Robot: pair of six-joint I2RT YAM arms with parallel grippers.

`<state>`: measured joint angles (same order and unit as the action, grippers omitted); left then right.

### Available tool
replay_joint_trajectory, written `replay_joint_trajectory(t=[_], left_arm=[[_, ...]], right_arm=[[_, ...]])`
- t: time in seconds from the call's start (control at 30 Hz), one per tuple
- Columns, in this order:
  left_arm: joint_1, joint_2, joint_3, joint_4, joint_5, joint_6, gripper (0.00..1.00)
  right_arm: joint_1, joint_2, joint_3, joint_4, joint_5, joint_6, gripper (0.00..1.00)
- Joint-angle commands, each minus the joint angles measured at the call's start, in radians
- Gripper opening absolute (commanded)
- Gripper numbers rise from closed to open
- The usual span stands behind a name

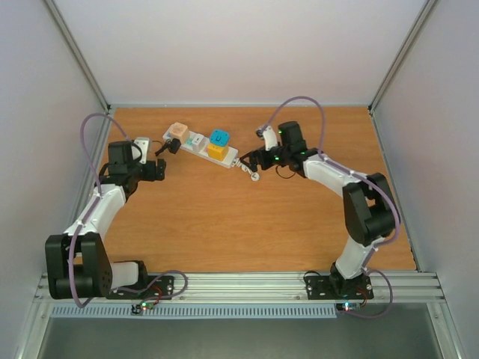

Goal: Pull the plug off the socket

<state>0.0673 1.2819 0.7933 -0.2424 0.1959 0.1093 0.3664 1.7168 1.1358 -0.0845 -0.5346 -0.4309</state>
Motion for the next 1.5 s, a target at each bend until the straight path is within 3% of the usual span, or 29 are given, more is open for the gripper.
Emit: replay_joint_trajectory(t=[0.0, 0.27, 0.7, 1.23, 1.47], left_arm=[[-0.008, -0.028, -0.010, 0.096, -0.039, -0.020, 1.00], [-0.010, -0.044, -0.016, 0.120, -0.043, -0.021, 1.00], [-0.012, -0.073, -0.025, 0.143, -0.038, -0.019, 1.00], [-0.011, -0.071, -0.027, 0.158, -0.075, -0.033, 1.00], [-0.011, -0.083, -0.030, 0.158, -0.050, -0.035, 1.00]], right_arm=[[0.088, 0.111, 0.092, 0.030, 0.088, -0.093, 0.97], [0.147, 0.295, 0.243, -0.048, 0.202, -0.169, 0.83], [0.157, 0.444, 0.338, -0.088, 0.337, -0.228, 0.63], [0.157, 0.366, 0.188, -0.082, 0.361, -0.275, 0.31], [0.157, 0.284, 0.088, -0.078, 0.355, -0.287, 0.27]])
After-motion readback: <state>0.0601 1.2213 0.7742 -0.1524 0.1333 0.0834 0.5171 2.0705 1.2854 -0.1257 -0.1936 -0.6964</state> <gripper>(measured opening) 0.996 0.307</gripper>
